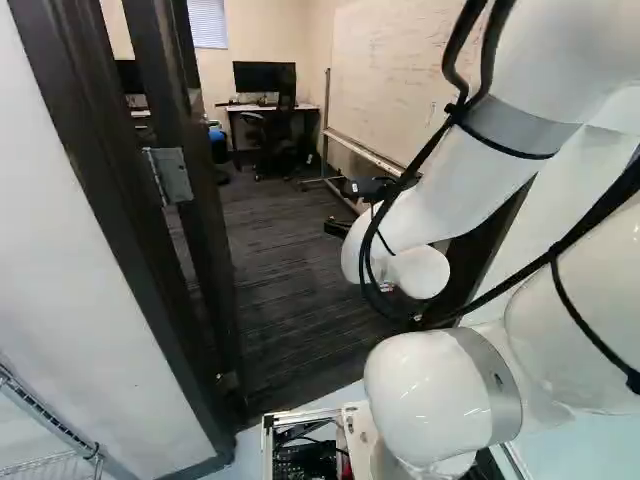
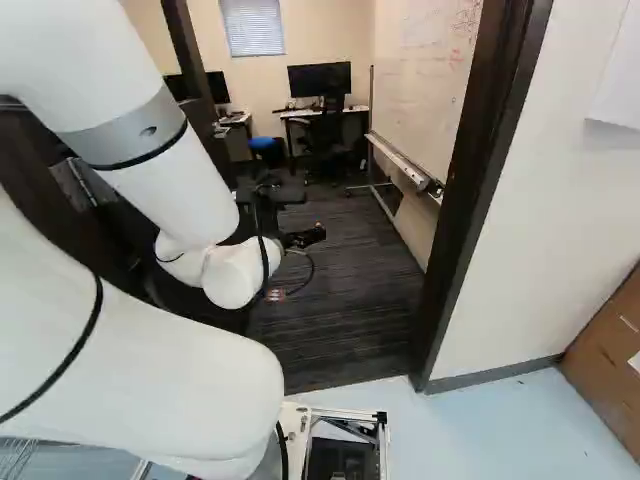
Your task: Open the door and move inside
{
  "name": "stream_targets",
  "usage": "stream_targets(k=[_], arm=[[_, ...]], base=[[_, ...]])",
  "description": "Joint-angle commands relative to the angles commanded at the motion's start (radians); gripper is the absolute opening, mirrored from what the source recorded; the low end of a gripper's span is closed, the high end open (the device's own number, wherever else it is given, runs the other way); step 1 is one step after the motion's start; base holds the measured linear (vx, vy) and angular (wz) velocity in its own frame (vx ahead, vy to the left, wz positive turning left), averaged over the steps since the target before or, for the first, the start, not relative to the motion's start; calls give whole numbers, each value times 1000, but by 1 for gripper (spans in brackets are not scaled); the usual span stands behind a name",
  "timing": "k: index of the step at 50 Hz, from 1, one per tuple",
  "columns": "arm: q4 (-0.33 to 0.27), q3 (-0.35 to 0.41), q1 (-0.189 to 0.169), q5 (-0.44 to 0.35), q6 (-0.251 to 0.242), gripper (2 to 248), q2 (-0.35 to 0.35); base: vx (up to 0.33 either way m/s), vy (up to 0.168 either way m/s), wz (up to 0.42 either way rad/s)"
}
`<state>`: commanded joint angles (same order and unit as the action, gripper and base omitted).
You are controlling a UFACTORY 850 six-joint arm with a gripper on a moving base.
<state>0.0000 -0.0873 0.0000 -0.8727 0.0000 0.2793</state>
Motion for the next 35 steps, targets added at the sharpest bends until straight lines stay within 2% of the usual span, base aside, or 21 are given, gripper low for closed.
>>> stream_targets(k=[35], arm=[[0, 0, 0, 0, 0, 247, 0]], base=[[168, -47, 2]])
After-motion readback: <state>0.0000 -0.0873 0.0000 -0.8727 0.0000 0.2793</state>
